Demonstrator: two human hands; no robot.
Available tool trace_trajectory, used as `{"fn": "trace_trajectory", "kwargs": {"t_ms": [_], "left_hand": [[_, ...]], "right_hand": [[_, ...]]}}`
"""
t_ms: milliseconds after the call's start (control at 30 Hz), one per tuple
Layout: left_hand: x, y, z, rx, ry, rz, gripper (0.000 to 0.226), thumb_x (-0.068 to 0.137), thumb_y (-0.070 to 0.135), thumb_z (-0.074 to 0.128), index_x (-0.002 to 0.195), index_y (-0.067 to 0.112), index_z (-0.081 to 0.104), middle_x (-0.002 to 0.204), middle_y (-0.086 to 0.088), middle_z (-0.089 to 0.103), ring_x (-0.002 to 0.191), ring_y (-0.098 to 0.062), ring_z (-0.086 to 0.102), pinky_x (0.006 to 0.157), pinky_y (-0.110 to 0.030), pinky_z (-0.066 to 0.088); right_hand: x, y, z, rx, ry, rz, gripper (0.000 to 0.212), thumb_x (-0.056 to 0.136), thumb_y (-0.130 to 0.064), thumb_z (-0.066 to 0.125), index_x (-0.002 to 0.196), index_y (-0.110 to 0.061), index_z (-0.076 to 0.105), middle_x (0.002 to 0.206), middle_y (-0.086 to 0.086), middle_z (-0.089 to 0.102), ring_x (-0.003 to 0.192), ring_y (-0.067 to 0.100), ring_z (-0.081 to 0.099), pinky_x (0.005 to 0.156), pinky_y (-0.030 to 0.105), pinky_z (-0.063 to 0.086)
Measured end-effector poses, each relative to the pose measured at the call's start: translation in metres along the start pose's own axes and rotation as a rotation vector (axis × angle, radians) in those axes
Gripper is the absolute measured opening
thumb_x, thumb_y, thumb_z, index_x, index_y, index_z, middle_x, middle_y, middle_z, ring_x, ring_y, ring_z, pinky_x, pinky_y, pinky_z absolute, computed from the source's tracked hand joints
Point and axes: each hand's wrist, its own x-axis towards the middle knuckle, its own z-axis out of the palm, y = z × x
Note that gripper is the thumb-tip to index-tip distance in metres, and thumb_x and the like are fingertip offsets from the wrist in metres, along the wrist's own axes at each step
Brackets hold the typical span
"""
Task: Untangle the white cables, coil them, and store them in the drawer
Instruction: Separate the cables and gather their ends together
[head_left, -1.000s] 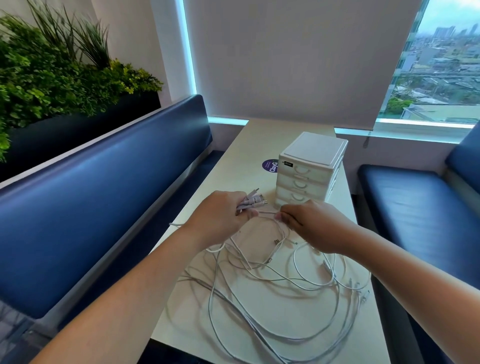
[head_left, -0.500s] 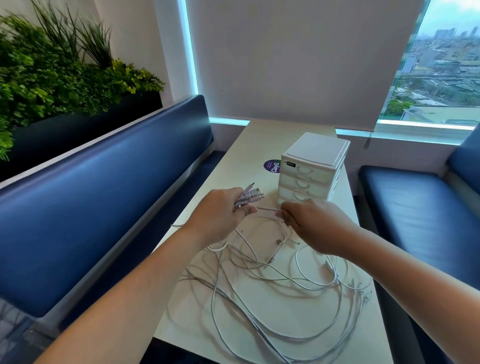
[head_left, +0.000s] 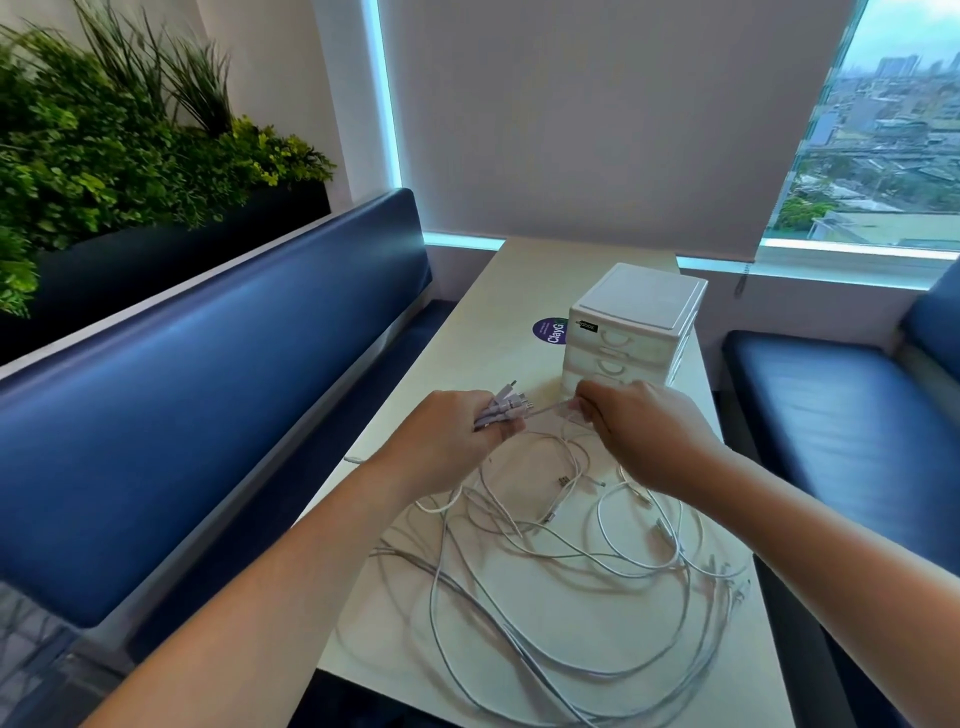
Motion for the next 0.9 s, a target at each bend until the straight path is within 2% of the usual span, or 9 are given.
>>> {"fn": "trace_trajectory", "kwargs": {"t_ms": [133,267,400,467,567,667,800,867,900], "left_hand": [[-0.007,-0.017,-0.007,-0.018,-0.082,-0.071,0.036,0.095,0.042,0.057,0.077,0.011,0.058,0.067,0.003,0.054,0.058,-0.011,0.044,0.054,-0.026,0.031],[-0.008,-0.029,-0.008,-0.121,-0.037,-0.121,0.035,0.094,0.043,0.06,0.081,0.01,0.059,0.067,0.006,0.052,0.057,-0.009,0.042,0.057,-0.027,0.034],[-0.004,-0.012,-0.004,-0.294,0.01,-0.082,0.023,0.089,0.042,0.067,0.108,0.028,0.066,0.079,0.03,0.062,0.072,0.012,0.058,0.063,-0.009,0.041],[-0.003,-0.002,0.0,-0.354,-0.046,-0.066,0.02,0.087,0.039,0.071,0.103,0.027,0.067,0.073,0.026,0.066,0.066,0.007,0.057,0.06,-0.009,0.04],[-0.003,0.005,0.009,-0.372,-0.129,-0.066,0.023,0.089,0.039,0.069,0.092,0.016,0.07,0.075,-0.002,0.065,0.067,-0.012,0.053,0.067,-0.026,0.041],[-0.003,0.006,0.008,-0.36,-0.166,-0.082,0.022,0.091,0.036,0.066,0.075,0.021,0.065,0.062,0.01,0.049,0.054,-0.005,0.039,0.057,-0.022,0.031],[-0.001,-0.002,0.0,-0.265,-0.222,-0.128,0.037,0.089,0.044,0.067,0.09,0.007,0.068,0.065,0.002,0.047,0.05,-0.006,0.035,0.053,-0.022,0.029],[-0.002,-0.008,-0.006,-0.234,-0.241,-0.167,0.043,0.089,0.044,0.067,0.087,0.001,0.063,0.062,0.002,0.04,0.047,-0.006,0.03,0.047,-0.019,0.024],[-0.002,-0.012,-0.007,-0.219,-0.249,-0.176,0.045,0.089,0.043,0.067,0.082,0.0,0.059,0.062,0.001,0.037,0.047,-0.007,0.029,0.047,-0.02,0.023]], "right_hand": [[0.004,0.026,-0.011,-0.02,0.058,0.074,0.028,0.1,-0.035,0.032,0.093,-0.019,0.054,0.077,0.006,0.064,0.072,0.035,0.061,0.056,0.034,0.04],[0.002,0.038,-0.021,0.054,0.006,0.02,0.024,0.101,-0.031,0.037,0.091,-0.023,0.057,0.059,-0.017,0.041,0.064,0.026,0.05,0.05,0.03,0.027],[0.002,0.028,-0.019,0.167,-0.057,-0.117,0.02,0.098,-0.036,0.04,0.092,-0.028,0.058,0.079,-0.007,0.063,0.073,0.022,0.056,0.064,0.035,0.045],[0.003,0.024,-0.019,0.236,-0.082,-0.148,0.018,0.098,-0.035,0.042,0.093,-0.029,0.057,0.081,-0.007,0.064,0.074,0.02,0.056,0.068,0.035,0.047],[0.004,0.021,-0.022,0.279,-0.056,-0.195,0.015,0.099,-0.034,0.043,0.093,-0.03,0.056,0.08,-0.007,0.064,0.074,0.019,0.056,0.069,0.036,0.047],[0.003,0.027,-0.021,0.21,-0.035,-0.229,0.014,0.098,-0.036,0.043,0.093,-0.031,0.056,0.078,-0.007,0.064,0.071,0.021,0.057,0.066,0.039,0.049],[-0.005,0.038,-0.017,0.168,-0.04,-0.178,0.023,0.097,-0.043,0.039,0.102,-0.033,0.059,0.089,-0.007,0.069,0.081,0.024,0.063,0.069,0.038,0.051],[-0.009,0.047,-0.015,0.188,-0.065,-0.124,0.025,0.098,-0.04,0.04,0.114,-0.039,0.059,0.1,-0.009,0.07,0.088,0.023,0.065,0.075,0.036,0.05],[-0.012,0.051,-0.013,0.186,-0.098,-0.101,0.025,0.098,-0.037,0.042,0.117,-0.04,0.059,0.097,-0.012,0.07,0.087,0.022,0.064,0.075,0.034,0.049]]}}
